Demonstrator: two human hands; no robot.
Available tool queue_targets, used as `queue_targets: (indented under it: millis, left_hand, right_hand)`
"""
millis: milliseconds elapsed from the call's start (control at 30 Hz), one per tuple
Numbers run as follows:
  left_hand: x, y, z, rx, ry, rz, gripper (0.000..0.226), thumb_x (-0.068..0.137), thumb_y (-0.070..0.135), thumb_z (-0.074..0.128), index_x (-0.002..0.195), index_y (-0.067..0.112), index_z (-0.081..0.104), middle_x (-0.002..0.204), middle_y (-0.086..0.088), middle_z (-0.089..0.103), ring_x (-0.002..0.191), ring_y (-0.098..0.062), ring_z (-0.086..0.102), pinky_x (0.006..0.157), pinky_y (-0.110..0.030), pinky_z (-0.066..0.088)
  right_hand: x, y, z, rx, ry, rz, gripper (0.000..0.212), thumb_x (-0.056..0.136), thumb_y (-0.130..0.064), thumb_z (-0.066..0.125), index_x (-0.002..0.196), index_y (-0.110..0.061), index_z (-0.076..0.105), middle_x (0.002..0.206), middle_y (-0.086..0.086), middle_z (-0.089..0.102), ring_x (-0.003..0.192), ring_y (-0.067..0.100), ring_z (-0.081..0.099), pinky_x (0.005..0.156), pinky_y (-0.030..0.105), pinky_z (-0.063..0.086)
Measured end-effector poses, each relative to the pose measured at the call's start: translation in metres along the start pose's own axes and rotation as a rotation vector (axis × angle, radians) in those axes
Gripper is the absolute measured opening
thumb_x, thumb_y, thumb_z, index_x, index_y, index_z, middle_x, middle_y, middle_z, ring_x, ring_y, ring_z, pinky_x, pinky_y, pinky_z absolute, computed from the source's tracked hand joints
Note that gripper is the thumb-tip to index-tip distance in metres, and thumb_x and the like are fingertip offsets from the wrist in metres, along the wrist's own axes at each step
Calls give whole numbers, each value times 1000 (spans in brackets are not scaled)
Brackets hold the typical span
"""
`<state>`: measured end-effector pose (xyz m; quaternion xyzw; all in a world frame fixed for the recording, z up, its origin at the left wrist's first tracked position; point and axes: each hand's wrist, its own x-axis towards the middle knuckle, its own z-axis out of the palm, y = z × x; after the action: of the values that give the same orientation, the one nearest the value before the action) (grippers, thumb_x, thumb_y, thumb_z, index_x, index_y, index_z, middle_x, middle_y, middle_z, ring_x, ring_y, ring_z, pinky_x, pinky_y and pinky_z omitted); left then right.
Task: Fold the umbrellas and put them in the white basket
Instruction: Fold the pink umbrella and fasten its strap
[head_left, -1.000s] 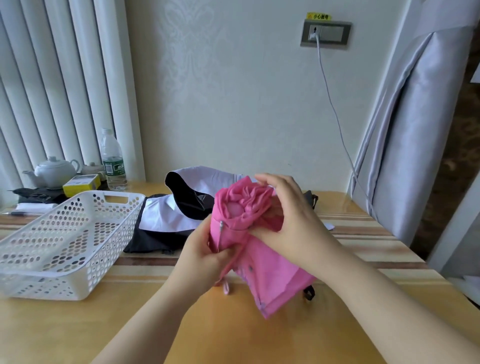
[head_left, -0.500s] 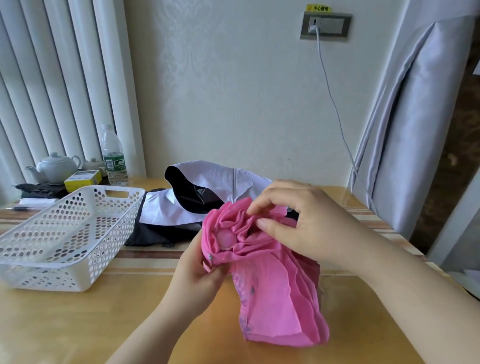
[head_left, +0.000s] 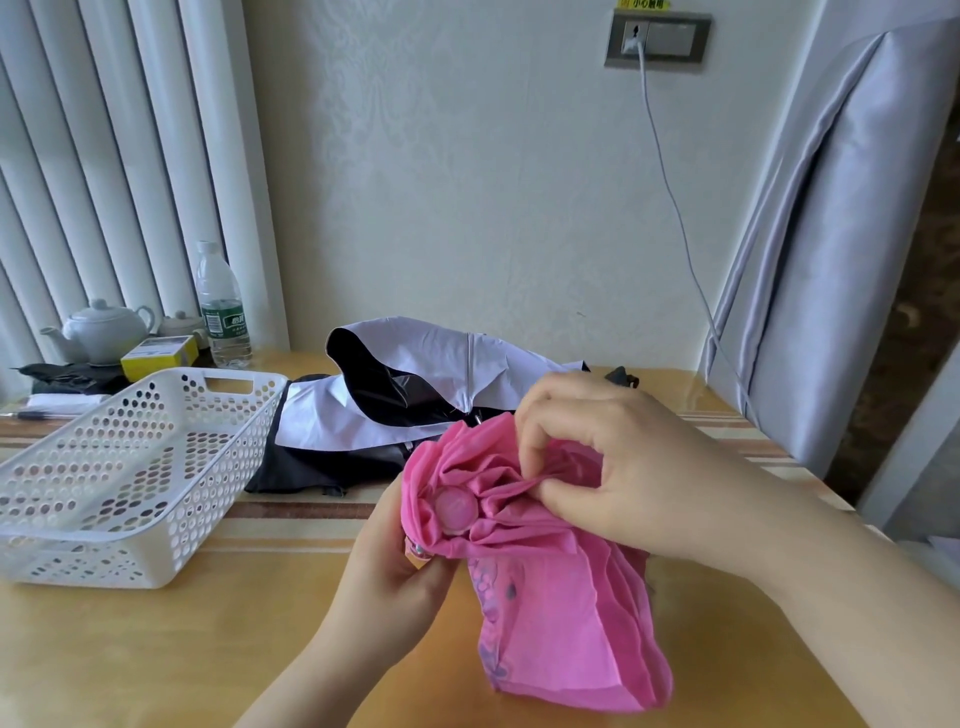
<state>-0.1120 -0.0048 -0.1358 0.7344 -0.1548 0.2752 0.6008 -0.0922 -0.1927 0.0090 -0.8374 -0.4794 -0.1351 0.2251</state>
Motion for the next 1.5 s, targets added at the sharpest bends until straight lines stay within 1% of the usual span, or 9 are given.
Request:
queue_targets:
  millis: [333, 467, 533, 600, 733, 833, 1133, 1367, 1500]
  left_hand:
    - [-2, 3, -1, 20, 22, 46, 74, 80, 63, 61, 123, 2, 59, 118, 13, 67, 113, -10, 62, 93, -22, 49]
    - [-7, 6, 2, 47, 56, -21, 54, 81, 63, 60, 123, 29, 60, 115, 26, 64, 109, 1, 61, 88, -14, 48]
    - [-10, -3, 2, 73, 43, -8, 36, 84, 39, 71, 108, 61, 56, 104, 40, 61, 98, 16, 58, 81, -4, 46]
    - [-12, -9, 3, 36, 4, -77, 80, 81, -2, 70, 90, 75, 50, 90, 46, 59, 87, 21, 57, 75, -2, 45]
    - [-7, -1, 0, 174, -45, 73, 33, 89, 35, 61, 122, 38, 59, 117, 26, 61, 111, 5, 57, 90, -12, 46]
    - [0, -6, -3, 184, -105, 114, 44, 86, 23, 55, 125, 3, 58, 125, 2, 61, 120, -12, 56, 97, -25, 46]
    - [12, 3, -5, 233, -112, 130, 42, 82, 0, 57, 123, 7, 60, 120, 14, 62, 109, 7, 54, 88, -8, 40]
    - [15, 4, -8, 253, -138, 119, 40, 82, 5, 59, 121, 8, 60, 113, 33, 57, 104, 13, 53, 84, -4, 39]
    - [14, 9, -10, 261, -182, 148, 44, 86, 25, 60, 126, 4, 57, 118, 34, 55, 108, 12, 53, 86, -5, 39]
  right_hand:
    - [4, -9, -3, -92, -49, 46, 26, 76, -29, 49, 96, -30, 65, 95, -21, 57, 95, -1, 50, 86, 12, 36]
    - [5, -15, -6, 39, -188, 78, 32, 71, -22, 50, 97, -34, 65, 90, -21, 59, 94, 0, 55, 77, 14, 42]
    - [4, -16, -7, 78, -240, 66, 31, 71, -20, 50, 95, -30, 67, 92, -19, 59, 93, 4, 56, 78, 20, 45]
    - [4, -18, -9, 130, -271, 87, 28, 71, -20, 51, 92, -28, 66, 90, -20, 59, 88, 7, 58, 76, 23, 47]
    - [5, -19, -6, 192, -285, 99, 21, 70, -18, 50, 83, -31, 60, 83, -22, 57, 78, 12, 58, 71, 28, 48]
    - [8, -16, -5, 266, -272, 119, 22, 73, -10, 53, 80, -29, 60, 84, -20, 61, 81, 9, 61, 73, 22, 49]
    - [15, -6, -2, 528, -264, 217, 35, 75, -6, 52, 106, -19, 62, 110, -8, 67, 110, 5, 62, 100, 26, 47]
    - [12, -4, 0, 472, -245, 231, 36, 85, -8, 62, 113, -30, 63, 118, -14, 65, 115, 2, 58, 106, 30, 43]
    - [10, -4, -2, 445, -230, 223, 41, 91, -1, 59, 103, -39, 63, 110, -26, 65, 111, -8, 58, 100, 13, 41]
